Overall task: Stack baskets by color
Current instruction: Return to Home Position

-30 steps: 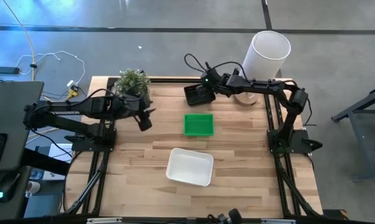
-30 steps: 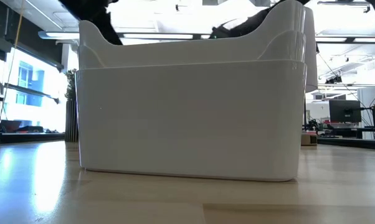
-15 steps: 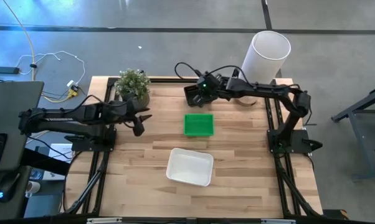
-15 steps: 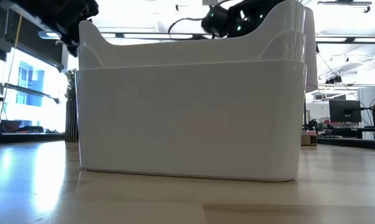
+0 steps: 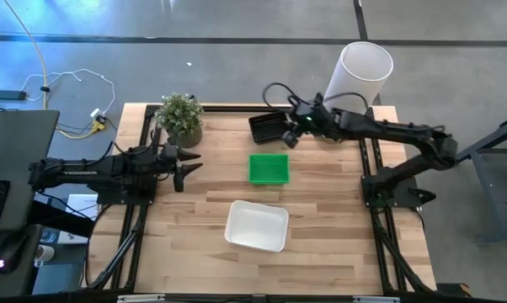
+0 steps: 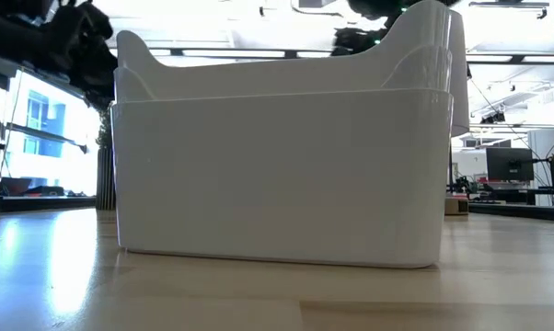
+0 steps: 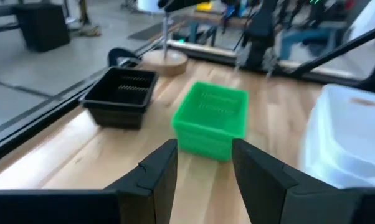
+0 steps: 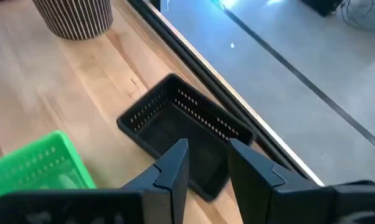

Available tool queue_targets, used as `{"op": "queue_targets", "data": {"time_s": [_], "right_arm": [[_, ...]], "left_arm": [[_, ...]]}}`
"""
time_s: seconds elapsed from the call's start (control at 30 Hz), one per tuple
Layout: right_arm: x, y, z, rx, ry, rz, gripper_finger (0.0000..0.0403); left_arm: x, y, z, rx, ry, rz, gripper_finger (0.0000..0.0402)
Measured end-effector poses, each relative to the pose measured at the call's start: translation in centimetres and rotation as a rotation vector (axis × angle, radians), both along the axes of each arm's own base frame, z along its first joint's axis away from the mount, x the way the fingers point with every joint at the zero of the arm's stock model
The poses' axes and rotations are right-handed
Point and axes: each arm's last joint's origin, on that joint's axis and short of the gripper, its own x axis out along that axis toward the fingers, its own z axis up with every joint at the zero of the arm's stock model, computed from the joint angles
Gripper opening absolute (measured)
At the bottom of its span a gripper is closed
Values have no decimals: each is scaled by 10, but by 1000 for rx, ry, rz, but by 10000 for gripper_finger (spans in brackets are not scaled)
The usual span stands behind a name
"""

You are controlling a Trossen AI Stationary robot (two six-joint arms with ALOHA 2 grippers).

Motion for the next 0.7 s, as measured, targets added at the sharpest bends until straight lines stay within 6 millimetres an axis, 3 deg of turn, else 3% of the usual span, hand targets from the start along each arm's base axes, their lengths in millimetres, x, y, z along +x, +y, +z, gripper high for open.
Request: {"op": "queue_targets", "data": {"time_s": [0.4,0.7], "right_arm": [[-98,43,-22,-34,-410,171,98],[-148,66,-37,-96,-631,290,98]], "left_arm": [[-10,-3,-30,5,-108,-19,140],[-11,-3,-41,35,-129,-14,140]]}}
